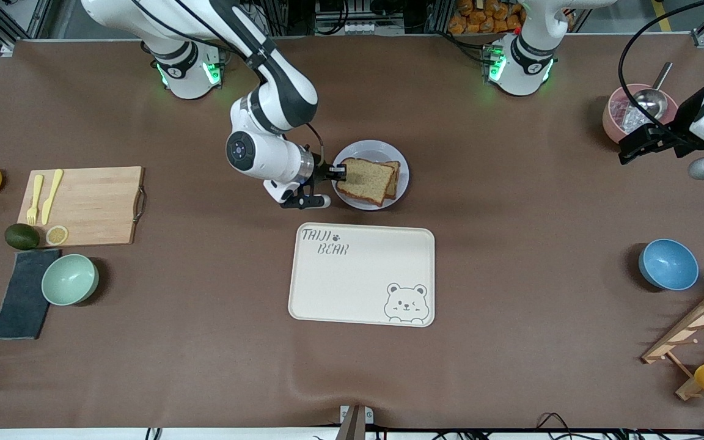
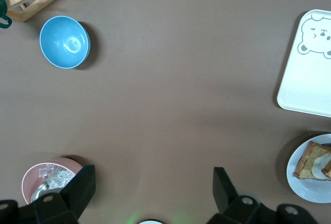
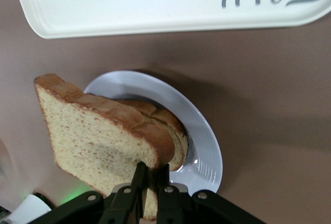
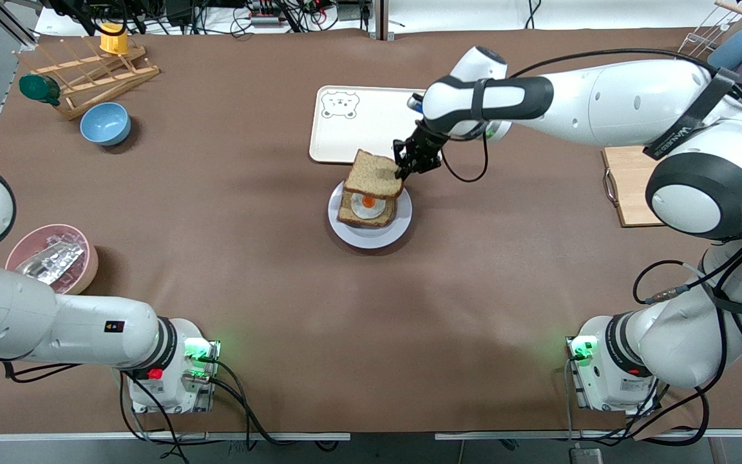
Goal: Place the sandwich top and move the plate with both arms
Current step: 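Lower the bread onto the egg toast and open the right gripper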
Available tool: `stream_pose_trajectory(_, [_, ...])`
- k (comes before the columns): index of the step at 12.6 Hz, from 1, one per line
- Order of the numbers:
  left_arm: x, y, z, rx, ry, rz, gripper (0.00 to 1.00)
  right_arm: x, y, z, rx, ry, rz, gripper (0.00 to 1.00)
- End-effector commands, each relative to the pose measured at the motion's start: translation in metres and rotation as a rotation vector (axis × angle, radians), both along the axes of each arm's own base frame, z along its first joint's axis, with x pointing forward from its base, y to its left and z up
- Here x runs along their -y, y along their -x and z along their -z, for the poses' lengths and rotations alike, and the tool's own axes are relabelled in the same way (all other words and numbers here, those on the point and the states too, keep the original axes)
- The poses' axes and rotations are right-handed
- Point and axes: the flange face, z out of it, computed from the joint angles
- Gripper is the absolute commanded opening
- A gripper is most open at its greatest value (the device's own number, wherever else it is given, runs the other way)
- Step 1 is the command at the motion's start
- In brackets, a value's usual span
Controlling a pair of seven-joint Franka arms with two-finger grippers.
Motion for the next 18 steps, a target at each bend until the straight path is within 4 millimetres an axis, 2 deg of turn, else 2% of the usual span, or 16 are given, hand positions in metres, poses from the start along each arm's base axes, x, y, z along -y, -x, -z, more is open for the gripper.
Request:
stream_pose_trajectory(1, [-0.002, 0.001, -0.003, 0.010, 0.015, -0.005, 1.00, 0.007, 0.017, 0.012, 0.022, -0.047, -0.023, 0.00])
stream_pose_trajectory(5, [-0.002, 0.000, -0.001, 0.007, 0.014, -0.007, 1.00, 0.008, 0.032, 0.028, 0.045, -0.113, -0.023, 0.00])
stream_pose_trajectory(16, [-0.004, 0.001, -0.003, 0.009, 0.014, -0.010, 1.00, -0.010, 0.037, 0.047, 0.053, -0.108, -0.005, 0.00])
stream_pose_trajectory(17, [-0.004, 0.001, -0.003, 0.009, 0.014, -0.010, 1.00, -0.010, 0.038, 0.049, 0.049, -0.107, -0.006, 0.24])
stream_pose_trajectory(18, [-0.004, 0.001, -0.003, 0.009, 0.014, -0.010, 1.00, -0.011, 0.038, 0.051, 0.050, -0.105, -0.008, 0.99])
